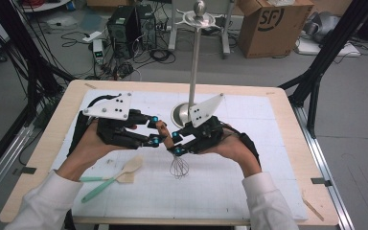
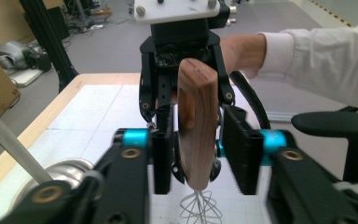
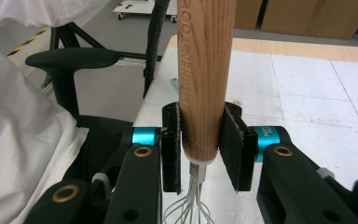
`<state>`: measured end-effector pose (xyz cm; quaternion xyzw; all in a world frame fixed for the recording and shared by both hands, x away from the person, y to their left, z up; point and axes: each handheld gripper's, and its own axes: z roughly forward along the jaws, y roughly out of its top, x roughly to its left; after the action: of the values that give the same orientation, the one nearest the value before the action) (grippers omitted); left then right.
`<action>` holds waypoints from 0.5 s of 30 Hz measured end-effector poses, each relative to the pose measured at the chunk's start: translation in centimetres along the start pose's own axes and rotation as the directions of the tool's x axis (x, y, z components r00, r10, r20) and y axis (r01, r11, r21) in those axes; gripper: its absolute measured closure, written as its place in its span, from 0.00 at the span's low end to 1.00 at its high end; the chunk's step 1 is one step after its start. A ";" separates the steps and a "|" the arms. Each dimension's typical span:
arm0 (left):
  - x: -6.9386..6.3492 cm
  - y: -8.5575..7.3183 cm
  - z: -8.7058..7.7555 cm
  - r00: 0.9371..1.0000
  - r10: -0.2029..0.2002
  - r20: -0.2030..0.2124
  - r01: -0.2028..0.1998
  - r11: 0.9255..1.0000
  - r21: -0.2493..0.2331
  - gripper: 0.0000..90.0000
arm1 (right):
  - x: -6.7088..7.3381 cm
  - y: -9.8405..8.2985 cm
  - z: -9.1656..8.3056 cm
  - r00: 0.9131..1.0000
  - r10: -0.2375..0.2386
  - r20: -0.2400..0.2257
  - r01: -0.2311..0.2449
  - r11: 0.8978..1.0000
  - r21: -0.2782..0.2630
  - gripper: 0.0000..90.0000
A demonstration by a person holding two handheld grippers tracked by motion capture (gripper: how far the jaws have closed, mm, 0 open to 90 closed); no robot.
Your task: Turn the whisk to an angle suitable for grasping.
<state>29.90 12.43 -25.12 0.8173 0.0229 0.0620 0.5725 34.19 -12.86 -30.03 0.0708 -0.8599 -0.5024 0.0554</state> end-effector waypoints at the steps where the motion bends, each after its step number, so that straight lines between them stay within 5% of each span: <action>1: 0.0 0.0 0.1 1.000 0.003 0.002 -0.003 1.000 0.004 0.68 | 0.0 0.0 0.0 1.000 0.000 0.001 0.000 1.000 0.002 0.79; 15: 0.2 0.2 0.4 0.998 -0.056 -0.037 0.057 0.998 0.018 0.80 | -0.1 0.1 0.4 0.999 0.009 0.038 -0.010 1.000 0.021 0.79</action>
<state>30.11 12.03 -25.06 0.8206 0.0571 0.0603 0.5655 34.26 -12.44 -30.10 0.0578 -0.8664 -0.4942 0.0407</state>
